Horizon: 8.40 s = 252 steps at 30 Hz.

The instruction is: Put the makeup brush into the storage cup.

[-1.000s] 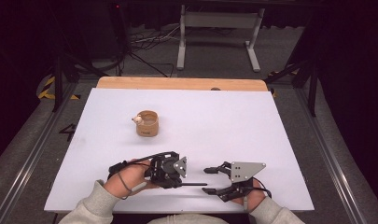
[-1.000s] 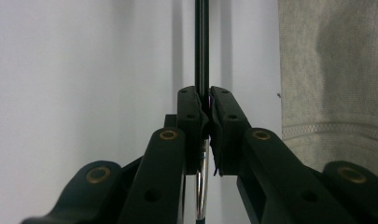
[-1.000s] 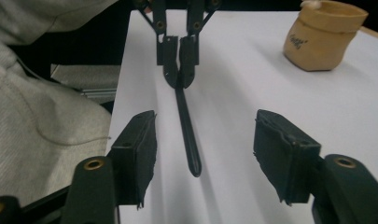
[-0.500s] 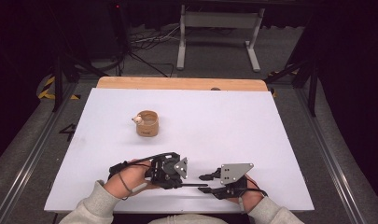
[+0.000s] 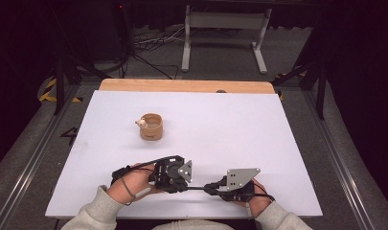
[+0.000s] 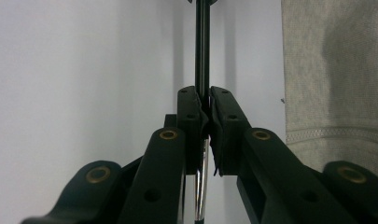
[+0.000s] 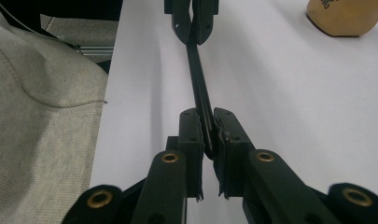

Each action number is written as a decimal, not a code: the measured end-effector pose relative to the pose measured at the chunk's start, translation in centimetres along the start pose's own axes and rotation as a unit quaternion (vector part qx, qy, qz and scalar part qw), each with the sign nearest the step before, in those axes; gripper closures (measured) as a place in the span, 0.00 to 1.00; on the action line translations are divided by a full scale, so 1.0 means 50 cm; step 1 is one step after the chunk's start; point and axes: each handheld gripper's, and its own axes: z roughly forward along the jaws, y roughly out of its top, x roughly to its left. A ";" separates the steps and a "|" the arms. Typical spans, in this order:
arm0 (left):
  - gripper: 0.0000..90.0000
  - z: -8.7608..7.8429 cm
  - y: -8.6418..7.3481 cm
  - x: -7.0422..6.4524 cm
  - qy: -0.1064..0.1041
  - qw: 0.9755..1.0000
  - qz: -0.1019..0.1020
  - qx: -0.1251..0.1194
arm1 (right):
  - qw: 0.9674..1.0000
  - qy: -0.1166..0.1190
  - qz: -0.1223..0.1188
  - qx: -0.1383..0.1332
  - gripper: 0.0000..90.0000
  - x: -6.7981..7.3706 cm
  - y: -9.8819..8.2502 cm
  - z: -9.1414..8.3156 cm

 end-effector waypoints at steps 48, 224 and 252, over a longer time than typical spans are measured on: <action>0.93 -0.023 -0.043 0.015 0.028 0.997 -0.020 -0.065 | 0.997 -0.025 0.024 -0.067 0.88 -0.028 -0.027 -0.063; 0.19 -0.102 -0.081 0.026 0.107 0.875 -0.106 -0.460 | 0.980 -0.074 0.065 -0.174 0.93 -0.053 0.073 0.029; 0.90 -0.088 -0.073 0.019 0.110 0.871 -0.099 -0.468 | 0.979 -0.068 0.064 -0.181 0.92 -0.051 0.071 0.035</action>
